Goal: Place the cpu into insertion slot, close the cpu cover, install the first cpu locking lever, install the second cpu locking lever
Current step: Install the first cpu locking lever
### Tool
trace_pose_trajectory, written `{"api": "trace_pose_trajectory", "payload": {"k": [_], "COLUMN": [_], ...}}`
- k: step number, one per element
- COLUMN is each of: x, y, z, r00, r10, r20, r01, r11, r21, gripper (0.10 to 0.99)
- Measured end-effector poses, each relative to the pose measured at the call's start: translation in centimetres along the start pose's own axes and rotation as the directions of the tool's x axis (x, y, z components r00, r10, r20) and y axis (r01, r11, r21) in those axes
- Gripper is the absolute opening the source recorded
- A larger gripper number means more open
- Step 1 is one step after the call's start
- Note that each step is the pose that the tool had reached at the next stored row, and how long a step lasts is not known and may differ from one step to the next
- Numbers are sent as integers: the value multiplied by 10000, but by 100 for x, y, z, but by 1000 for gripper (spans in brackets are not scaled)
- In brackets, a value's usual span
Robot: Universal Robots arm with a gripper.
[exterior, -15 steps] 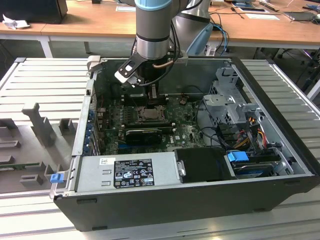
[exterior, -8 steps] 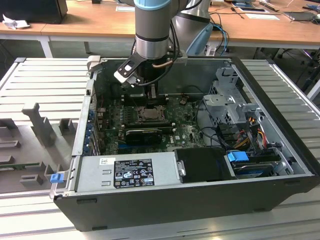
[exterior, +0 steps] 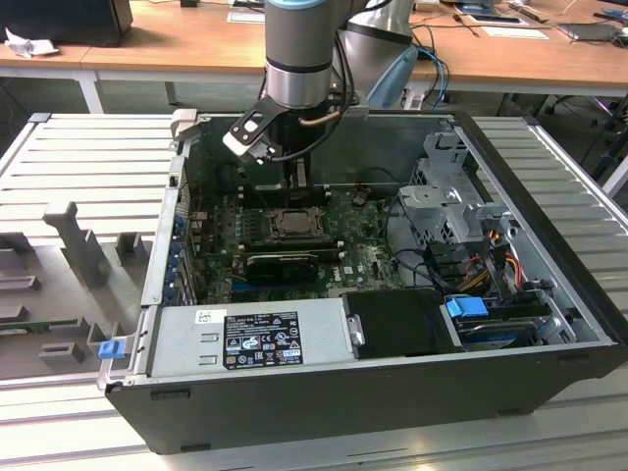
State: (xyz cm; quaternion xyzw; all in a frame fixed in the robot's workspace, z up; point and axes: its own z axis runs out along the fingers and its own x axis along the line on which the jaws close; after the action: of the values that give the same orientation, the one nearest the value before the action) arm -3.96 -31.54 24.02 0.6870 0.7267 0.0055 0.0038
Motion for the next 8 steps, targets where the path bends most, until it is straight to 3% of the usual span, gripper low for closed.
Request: {"api": "trace_pose_trajectory", "payload": {"k": [2,6,8], "x": [0,0,0], "y": [1,1,1], "z": [-40,-52,-53], "r00": [10000,9997,9953], "r10": [0,-260,-970], "r20": [1,-3,-11], "r01": [0,260,970], "r11": [10000,9997,9953], "r21": [1,0,2], "gripper": [106,106,106]}}
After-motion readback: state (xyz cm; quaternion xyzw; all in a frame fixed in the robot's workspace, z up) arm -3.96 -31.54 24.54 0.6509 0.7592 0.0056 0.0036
